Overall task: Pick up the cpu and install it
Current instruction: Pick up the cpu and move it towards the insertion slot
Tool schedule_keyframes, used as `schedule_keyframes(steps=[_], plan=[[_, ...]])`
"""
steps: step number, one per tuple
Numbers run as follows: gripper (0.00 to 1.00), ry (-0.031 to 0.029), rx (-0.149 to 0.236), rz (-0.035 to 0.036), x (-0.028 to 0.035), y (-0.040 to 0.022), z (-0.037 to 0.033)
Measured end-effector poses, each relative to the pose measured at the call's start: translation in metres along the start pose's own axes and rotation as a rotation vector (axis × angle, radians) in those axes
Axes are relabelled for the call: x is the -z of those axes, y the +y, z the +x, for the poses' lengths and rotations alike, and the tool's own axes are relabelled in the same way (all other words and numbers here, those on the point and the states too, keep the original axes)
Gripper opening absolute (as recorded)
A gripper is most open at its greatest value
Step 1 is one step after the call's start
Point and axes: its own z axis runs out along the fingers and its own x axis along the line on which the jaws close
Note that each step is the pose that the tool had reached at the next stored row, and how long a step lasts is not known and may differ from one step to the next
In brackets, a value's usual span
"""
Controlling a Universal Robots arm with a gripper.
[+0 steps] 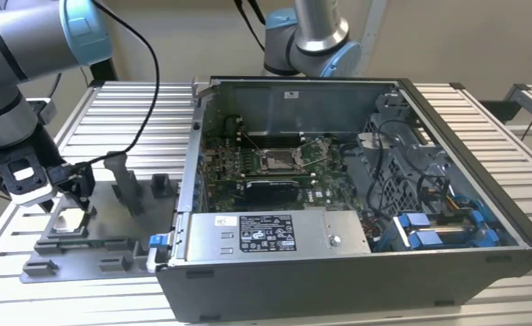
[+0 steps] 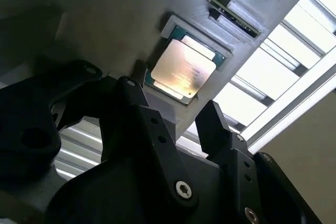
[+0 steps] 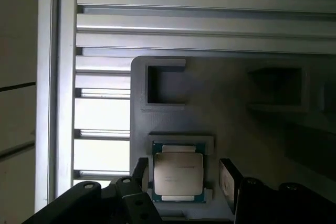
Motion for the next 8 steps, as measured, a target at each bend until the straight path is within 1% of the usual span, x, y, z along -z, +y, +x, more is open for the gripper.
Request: schedule_keyframes(steps=[8], plan=[[1.0, 0.0001, 0.0, 0.0, -0.0093, -0.0009, 0.001]])
